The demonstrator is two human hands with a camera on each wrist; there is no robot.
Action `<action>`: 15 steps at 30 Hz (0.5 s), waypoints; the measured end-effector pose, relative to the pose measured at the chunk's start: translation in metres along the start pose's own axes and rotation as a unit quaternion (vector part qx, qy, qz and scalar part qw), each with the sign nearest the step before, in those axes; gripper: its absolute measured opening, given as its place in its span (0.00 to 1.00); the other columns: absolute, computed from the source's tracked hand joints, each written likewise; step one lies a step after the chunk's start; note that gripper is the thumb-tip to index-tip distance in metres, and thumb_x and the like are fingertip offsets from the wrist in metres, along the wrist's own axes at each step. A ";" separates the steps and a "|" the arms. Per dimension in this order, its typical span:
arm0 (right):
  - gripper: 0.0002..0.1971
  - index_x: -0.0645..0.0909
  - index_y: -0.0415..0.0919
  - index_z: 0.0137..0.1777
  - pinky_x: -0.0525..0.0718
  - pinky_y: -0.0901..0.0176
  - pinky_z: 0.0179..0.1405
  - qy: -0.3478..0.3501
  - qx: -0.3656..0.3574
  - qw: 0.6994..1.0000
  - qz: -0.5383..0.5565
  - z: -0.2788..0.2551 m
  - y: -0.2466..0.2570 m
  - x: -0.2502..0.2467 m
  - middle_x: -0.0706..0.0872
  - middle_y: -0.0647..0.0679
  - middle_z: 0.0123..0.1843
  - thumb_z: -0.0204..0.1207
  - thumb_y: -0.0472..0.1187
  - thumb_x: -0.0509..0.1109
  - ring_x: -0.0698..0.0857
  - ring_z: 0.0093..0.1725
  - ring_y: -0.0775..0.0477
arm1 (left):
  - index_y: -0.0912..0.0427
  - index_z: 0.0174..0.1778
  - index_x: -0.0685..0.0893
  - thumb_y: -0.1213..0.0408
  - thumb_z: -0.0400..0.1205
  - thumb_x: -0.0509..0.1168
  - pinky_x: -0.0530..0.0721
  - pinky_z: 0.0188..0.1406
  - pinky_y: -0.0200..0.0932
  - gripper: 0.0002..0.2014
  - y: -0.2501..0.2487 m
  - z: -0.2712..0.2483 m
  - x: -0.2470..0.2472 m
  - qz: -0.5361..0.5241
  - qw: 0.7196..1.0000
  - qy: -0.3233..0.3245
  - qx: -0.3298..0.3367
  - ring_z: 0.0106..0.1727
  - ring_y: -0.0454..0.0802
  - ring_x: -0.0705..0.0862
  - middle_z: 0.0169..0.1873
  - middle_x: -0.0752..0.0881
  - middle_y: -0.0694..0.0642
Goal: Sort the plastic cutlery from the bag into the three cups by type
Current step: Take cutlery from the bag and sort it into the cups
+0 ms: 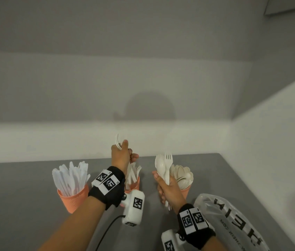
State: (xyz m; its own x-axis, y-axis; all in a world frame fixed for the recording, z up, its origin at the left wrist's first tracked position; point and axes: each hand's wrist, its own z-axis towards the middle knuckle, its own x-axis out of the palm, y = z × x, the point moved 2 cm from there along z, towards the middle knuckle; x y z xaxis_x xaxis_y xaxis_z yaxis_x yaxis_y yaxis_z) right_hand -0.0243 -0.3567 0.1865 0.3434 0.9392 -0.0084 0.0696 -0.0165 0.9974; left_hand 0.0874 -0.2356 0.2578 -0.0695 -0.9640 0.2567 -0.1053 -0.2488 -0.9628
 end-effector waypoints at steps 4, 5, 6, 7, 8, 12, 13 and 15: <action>0.06 0.78 0.43 0.49 0.76 0.59 0.30 -0.078 -0.059 0.991 -0.087 0.008 -0.006 -0.009 0.79 0.51 0.30 0.81 0.44 0.64 0.77 0.28 0.54 | 0.59 0.40 0.75 0.67 0.82 0.62 0.66 0.12 0.32 0.05 0.008 -0.014 0.015 0.048 0.998 0.048 -0.017 0.11 0.40 0.67 0.24 0.68 0.53; 0.06 0.79 0.41 0.52 0.78 0.59 0.39 -0.095 -0.078 0.985 -0.121 0.010 -0.006 -0.011 0.82 0.52 0.34 0.81 0.43 0.64 0.80 0.34 0.55 | 0.59 0.41 0.78 0.67 0.80 0.64 0.65 0.12 0.32 0.04 0.012 -0.020 0.019 0.061 0.996 0.065 -0.026 0.12 0.40 0.65 0.23 0.68 0.52; 0.07 0.79 0.40 0.53 0.78 0.58 0.45 -0.111 -0.086 0.978 -0.152 0.013 -0.011 -0.014 0.82 0.53 0.36 0.81 0.42 0.63 0.80 0.37 0.55 | 0.59 0.42 0.80 0.66 0.79 0.66 0.65 0.13 0.32 0.02 0.014 -0.027 0.024 0.076 0.993 0.084 -0.029 0.12 0.40 0.65 0.21 0.68 0.51; 0.07 0.79 0.41 0.53 0.79 0.56 0.48 -0.126 -0.091 0.973 -0.174 0.015 -0.012 -0.016 0.82 0.54 0.36 0.81 0.42 0.63 0.81 0.39 0.55 | 0.59 0.43 0.82 0.65 0.78 0.68 0.65 0.14 0.32 0.02 0.017 -0.034 0.029 0.094 0.990 0.103 -0.027 0.12 0.39 0.65 0.19 0.70 0.48; 0.06 0.78 0.43 0.52 0.80 0.54 0.51 -0.143 -0.098 0.964 -0.200 0.015 -0.012 -0.018 0.81 0.55 0.36 0.80 0.43 0.62 0.81 0.40 0.53 | 0.59 0.43 0.83 0.63 0.77 0.70 0.66 0.15 0.33 0.04 0.021 -0.041 0.034 0.111 0.986 0.121 -0.019 0.12 0.38 0.66 0.17 0.71 0.46; 0.07 0.77 0.44 0.52 0.81 0.50 0.55 -0.167 -0.106 0.942 -0.270 0.012 -0.010 -0.021 0.76 0.58 0.35 0.78 0.42 0.61 0.80 0.43 0.49 | 0.55 0.43 0.81 0.60 0.73 0.74 0.74 0.26 0.34 0.09 0.033 -0.060 0.053 0.151 0.983 0.099 0.035 0.22 0.37 0.77 0.26 0.80 0.47; 0.06 0.76 0.46 0.52 0.82 0.48 0.55 -0.169 -0.107 0.941 -0.274 0.010 -0.008 -0.021 0.77 0.58 0.35 0.78 0.44 0.61 0.81 0.44 0.49 | 0.54 0.44 0.81 0.61 0.72 0.75 0.77 0.30 0.35 0.11 0.036 -0.062 0.057 0.156 0.983 0.080 0.044 0.27 0.40 0.80 0.30 0.82 0.49; 0.09 0.73 0.54 0.52 0.82 0.47 0.56 -0.169 -0.126 0.935 -0.286 0.006 -0.006 -0.021 0.80 0.57 0.39 0.75 0.54 0.57 0.82 0.47 0.48 | 0.58 0.50 0.81 0.63 0.71 0.76 0.83 0.38 0.39 0.15 0.043 -0.061 0.061 0.149 0.987 0.044 0.041 0.36 0.46 0.85 0.38 0.86 0.52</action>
State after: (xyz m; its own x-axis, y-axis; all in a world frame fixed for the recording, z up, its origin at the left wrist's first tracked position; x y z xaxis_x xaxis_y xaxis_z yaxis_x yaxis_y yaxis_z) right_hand -0.0266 -0.3783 0.1803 0.5962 0.6068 -0.5256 0.1242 0.5771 0.8072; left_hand 0.0178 -0.2996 0.2375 -0.1707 -0.9847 -0.0356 0.0125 0.0340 -0.9993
